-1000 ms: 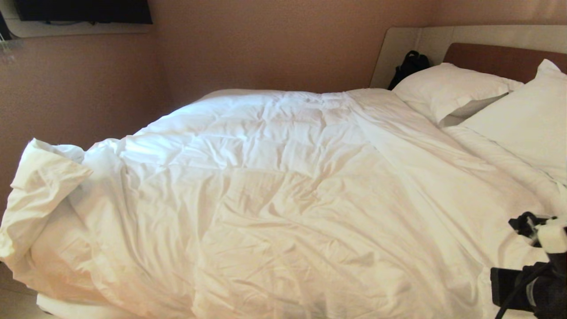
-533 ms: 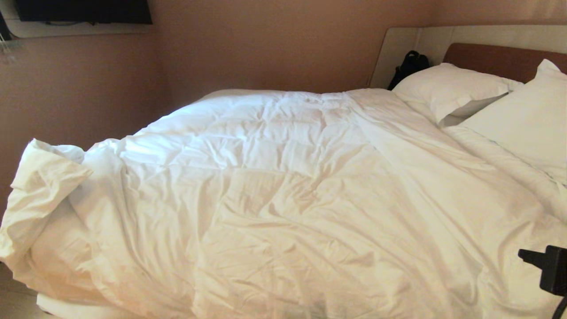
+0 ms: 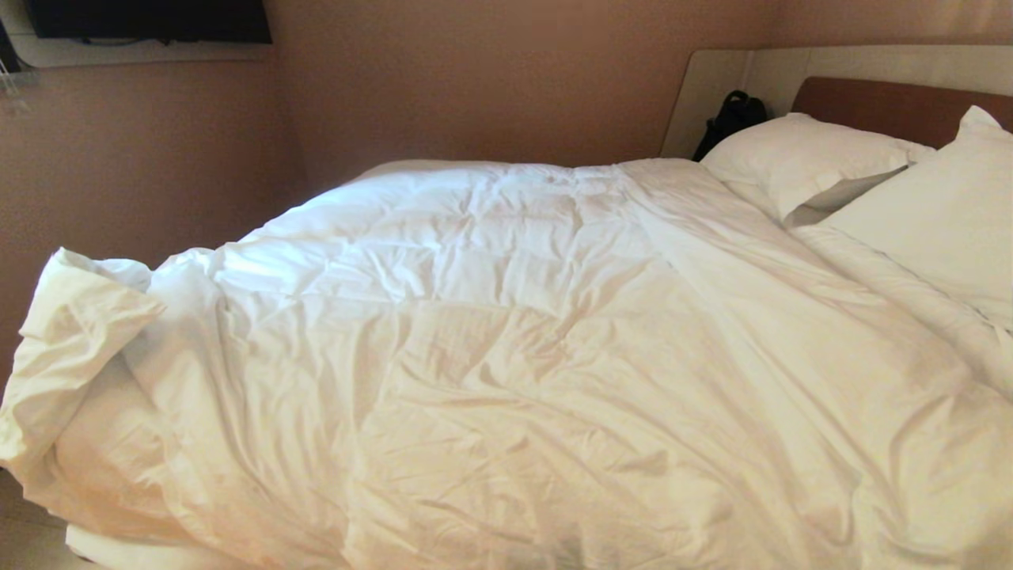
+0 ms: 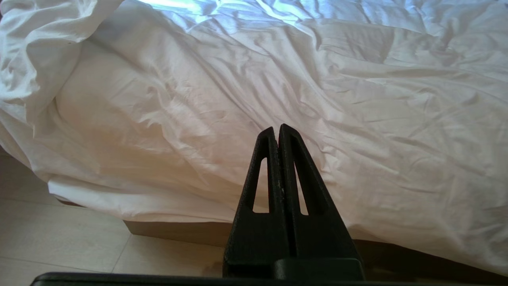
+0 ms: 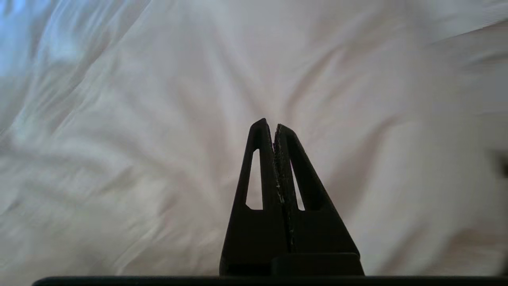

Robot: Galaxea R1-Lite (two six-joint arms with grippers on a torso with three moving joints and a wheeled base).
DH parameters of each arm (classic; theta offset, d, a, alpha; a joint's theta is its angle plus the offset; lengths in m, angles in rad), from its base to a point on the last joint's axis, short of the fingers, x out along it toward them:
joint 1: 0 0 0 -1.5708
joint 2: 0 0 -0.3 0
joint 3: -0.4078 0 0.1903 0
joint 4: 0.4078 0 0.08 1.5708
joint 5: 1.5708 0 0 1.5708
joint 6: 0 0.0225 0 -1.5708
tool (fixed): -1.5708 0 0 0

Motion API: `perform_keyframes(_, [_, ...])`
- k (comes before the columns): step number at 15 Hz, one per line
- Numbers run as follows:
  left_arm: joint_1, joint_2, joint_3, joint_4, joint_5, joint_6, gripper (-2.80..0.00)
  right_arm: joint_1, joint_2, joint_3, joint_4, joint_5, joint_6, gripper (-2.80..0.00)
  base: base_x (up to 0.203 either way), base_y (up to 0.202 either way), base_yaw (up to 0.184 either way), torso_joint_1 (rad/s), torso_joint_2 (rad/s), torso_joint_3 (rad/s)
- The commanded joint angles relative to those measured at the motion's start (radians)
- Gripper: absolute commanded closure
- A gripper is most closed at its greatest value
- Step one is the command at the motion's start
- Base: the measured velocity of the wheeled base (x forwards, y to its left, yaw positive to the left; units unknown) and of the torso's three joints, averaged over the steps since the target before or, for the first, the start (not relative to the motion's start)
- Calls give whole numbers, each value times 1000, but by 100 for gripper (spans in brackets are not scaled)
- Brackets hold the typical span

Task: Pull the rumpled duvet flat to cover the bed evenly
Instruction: Hold the folded corner of the quilt

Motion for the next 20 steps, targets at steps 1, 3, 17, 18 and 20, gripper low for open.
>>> perform_keyframes(1, [0,0,0,0,0,0,0,-48,-129,24,-1,-190,-65,0,0,0,0,0,0,0])
perform_keyframes(3, [0,0,0,0,0,0,0,-121,-204,55,-9,-209,-123,0,0,0,0,0,0,0])
perform_keyframes(17, [0,0,0,0,0,0,0,-361,-500,183,-16,-38,-236,0,0,0,0,0,0,0])
perform_keyframes(18, [0,0,0,0,0,0,0,-356,-518,186,-15,-35,-242,0,0,0,0,0,0,0])
perform_keyframes(20, [0,0,0,0,-1,0,0,-349,-639,199,-13,-22,-278,0,0,0,0,0,0,0])
